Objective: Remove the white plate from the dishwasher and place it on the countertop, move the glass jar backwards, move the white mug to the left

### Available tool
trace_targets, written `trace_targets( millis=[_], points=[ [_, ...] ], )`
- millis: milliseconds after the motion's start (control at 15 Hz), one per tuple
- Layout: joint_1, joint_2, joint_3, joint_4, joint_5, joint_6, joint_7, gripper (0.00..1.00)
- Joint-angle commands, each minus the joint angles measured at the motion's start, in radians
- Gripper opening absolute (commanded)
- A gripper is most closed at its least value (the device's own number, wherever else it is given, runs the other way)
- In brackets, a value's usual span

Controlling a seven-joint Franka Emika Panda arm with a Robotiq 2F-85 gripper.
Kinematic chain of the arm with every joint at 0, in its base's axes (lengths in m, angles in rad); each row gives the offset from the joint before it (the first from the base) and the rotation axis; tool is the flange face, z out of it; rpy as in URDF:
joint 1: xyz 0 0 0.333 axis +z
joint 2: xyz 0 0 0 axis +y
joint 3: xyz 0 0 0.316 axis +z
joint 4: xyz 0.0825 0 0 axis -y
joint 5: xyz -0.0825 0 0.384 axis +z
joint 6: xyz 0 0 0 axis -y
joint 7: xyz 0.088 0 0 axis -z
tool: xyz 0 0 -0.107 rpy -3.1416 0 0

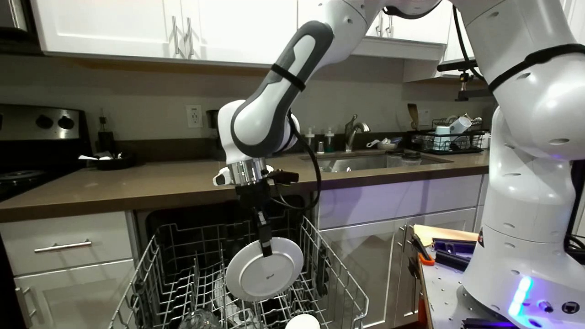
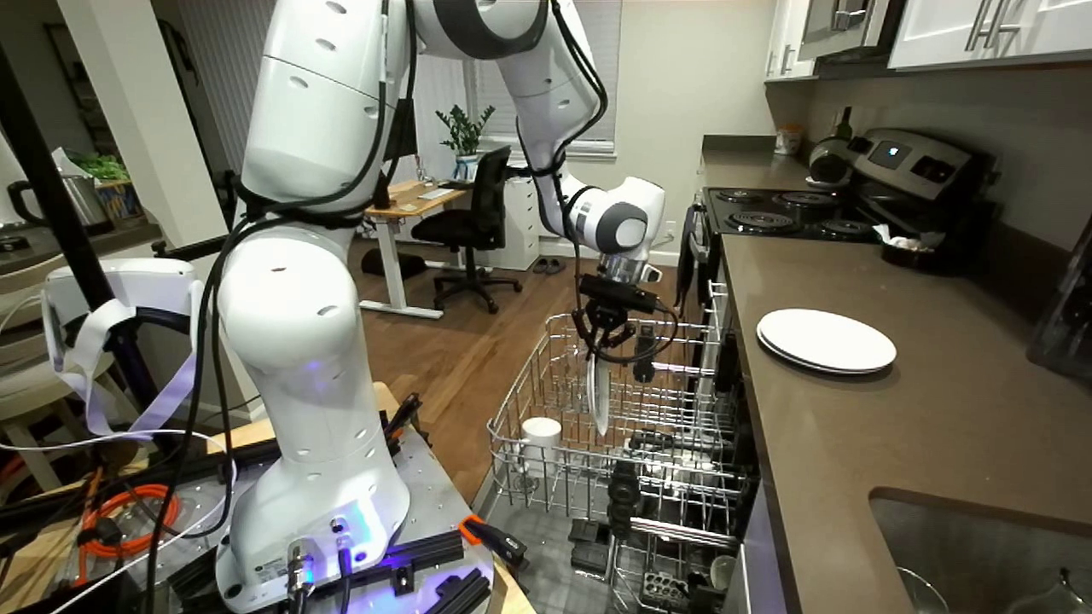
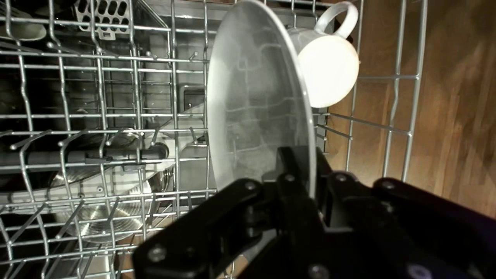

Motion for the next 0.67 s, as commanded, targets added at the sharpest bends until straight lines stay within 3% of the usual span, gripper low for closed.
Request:
trace_targets(
  millis=[0, 600],
  points=[
    [0.077, -0.096, -0.048, -0.042, -0.055, -0.013, 0.083, 0.04],
    [0.259, -0.142, -0.142, -0.052, -0.374, -0.011, 0.483, 0.04]
  ],
)
